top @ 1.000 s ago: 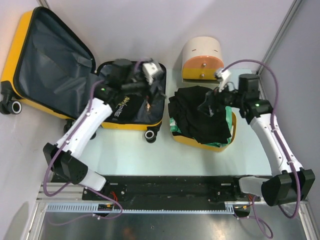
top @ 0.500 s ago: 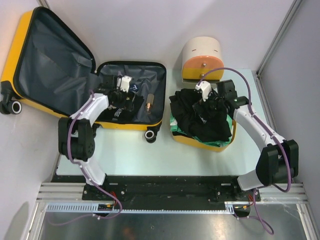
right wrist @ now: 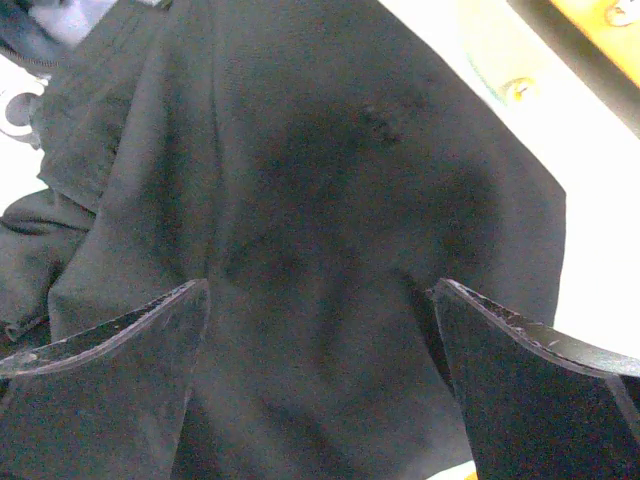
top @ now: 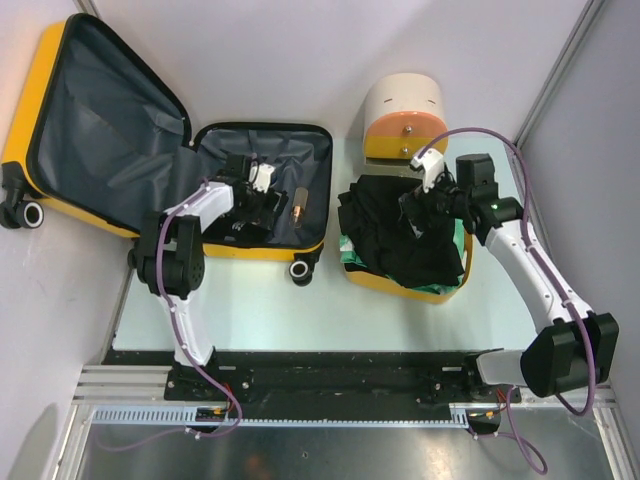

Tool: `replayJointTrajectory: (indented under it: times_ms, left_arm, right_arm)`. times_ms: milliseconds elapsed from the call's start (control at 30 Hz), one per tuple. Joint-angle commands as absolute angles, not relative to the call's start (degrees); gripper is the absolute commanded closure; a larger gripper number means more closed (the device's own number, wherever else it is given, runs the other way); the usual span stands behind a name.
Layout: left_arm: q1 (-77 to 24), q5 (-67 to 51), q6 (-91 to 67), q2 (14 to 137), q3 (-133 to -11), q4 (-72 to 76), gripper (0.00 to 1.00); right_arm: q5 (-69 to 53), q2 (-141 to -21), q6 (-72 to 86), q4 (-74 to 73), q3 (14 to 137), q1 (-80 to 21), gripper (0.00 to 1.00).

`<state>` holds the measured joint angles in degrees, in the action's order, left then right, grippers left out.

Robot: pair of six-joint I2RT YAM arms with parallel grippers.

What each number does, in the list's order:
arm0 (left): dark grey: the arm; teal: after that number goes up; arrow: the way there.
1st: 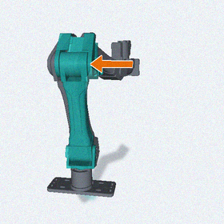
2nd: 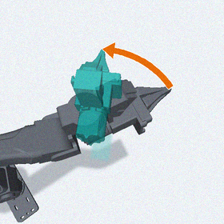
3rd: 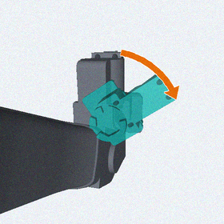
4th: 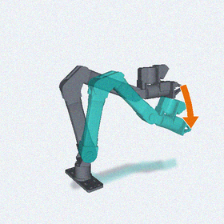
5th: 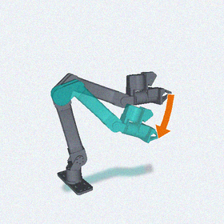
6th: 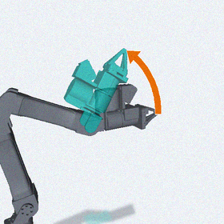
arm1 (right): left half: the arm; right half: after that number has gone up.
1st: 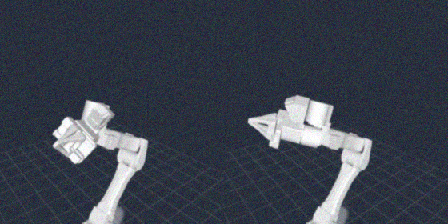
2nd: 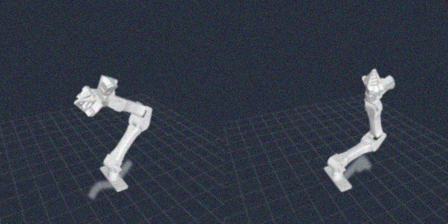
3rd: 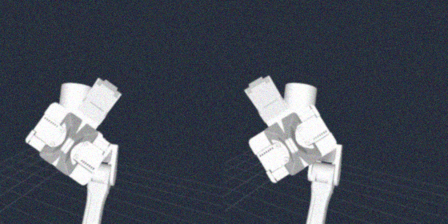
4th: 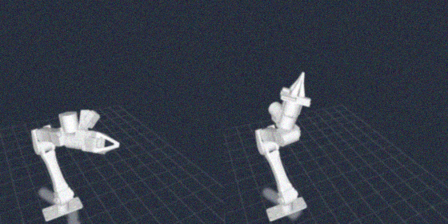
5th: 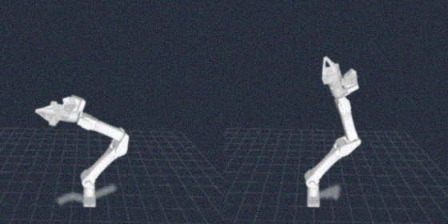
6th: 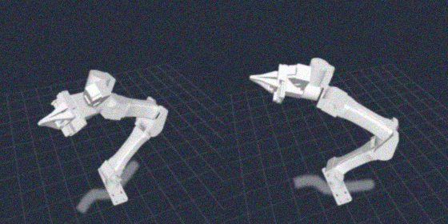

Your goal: Open, take out, and arrange the luggage

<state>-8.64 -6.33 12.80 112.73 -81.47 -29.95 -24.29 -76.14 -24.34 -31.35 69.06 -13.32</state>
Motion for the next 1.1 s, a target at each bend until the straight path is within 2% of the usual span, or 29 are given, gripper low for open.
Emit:
replayJointTrajectory:
  times_ms: [0,233,367,400,533,600,667,767,800,1067]
  left_arm:
    - [-8.88,-7.29,13.80,116.80,-82.44,-28.65,0.01]
    - [-8.79,-13.53,13.18,116.11,-81.65,-29.79,0.00]
    - [-8.79,-9.07,13.27,116.36,-80.77,-29.88,0.00]
    - [-8.79,-4.27,13.10,117.50,-80.95,-29.97,0.03]
    - [-8.79,3.33,11.78,119.52,-84.28,-30.23,0.19]
    - [-8.70,3.69,11.87,119.62,-86.30,-31.11,0.39]
    - [-8.35,0.54,12.13,118.13,-86.66,-31.64,0.65]
    - [-7.30,-9.21,11.08,114.01,-86.05,-32.34,0.93]
    - [-7.03,-10.88,10.55,112.95,-85.96,-32.52,0.99]
    - [-2.21,-27.39,4.66,101.44,-87.53,-32.87,1.00]
  right_arm:
    - [-25.84,-73.48,-21.27,-28.04,71.89,-11.69,0.01]
    - [-26.28,-73.74,-19.69,-27.86,72.77,-10.11,0.01]
    - [-26.28,-73.92,-19.34,-27.77,72.95,-9.93,0.01]
    - [-26.19,-74.09,-19.07,-27.77,72.95,-9.93,0.01]
    - [-25.84,-74.71,-18.81,-27.51,73.04,-10.02,0.01]
    - [-25.84,-74.88,-18.72,-27.42,73.04,-9.93,0.01]
    - [-25.75,-74.88,-18.90,-27.60,73.21,-10.02,0.02]
    - [-25.40,-74.80,-18.90,-27.60,73.21,-9.93,0.02]
    - [-25.31,-74.88,-18.90,-27.60,73.13,-9.93,0.02]
    - [-25.40,-74.71,-17.84,-26.81,73.21,-10.02,0.02]
